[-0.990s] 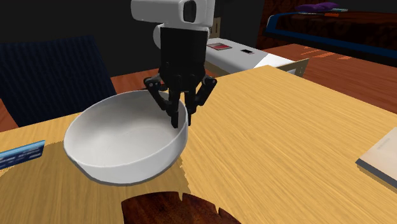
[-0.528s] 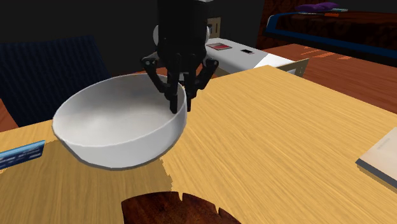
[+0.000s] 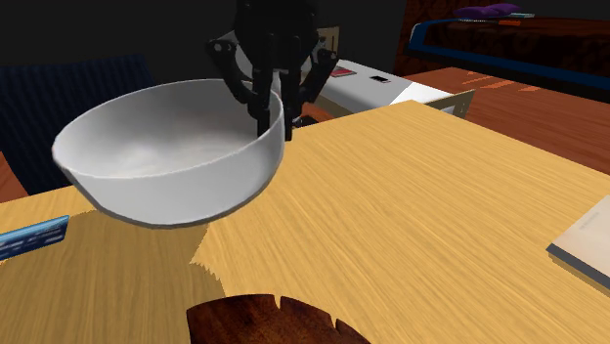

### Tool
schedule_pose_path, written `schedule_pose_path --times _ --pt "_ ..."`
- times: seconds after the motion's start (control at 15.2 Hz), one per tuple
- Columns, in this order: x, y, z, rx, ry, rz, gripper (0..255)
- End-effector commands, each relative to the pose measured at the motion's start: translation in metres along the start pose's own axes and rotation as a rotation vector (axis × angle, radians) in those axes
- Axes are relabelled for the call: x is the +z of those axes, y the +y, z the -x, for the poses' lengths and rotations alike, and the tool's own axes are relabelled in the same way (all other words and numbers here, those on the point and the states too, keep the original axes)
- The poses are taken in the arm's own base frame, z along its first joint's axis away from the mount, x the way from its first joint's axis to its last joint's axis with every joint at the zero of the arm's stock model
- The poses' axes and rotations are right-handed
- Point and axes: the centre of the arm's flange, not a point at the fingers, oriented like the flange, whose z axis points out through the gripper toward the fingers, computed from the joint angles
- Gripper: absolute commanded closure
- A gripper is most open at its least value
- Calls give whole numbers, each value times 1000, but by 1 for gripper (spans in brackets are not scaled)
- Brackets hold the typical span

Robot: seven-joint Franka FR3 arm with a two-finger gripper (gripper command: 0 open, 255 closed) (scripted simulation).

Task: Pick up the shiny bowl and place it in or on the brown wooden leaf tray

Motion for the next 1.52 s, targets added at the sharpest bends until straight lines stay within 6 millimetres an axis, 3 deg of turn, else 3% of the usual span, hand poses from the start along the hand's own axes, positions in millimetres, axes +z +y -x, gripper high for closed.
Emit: schedule_pose_path --times 0.0,0.13,1.25,1.32,1.45 --pt "-10 2 -1 0 1 0 255" --pt "-16 3 -2 0 1 0 255" --pt "-4 -20 -225 0 1 0 255" --pt "-3 -22 -249 0 1 0 255" --pt "8 -24 -247 0 1 0 255"
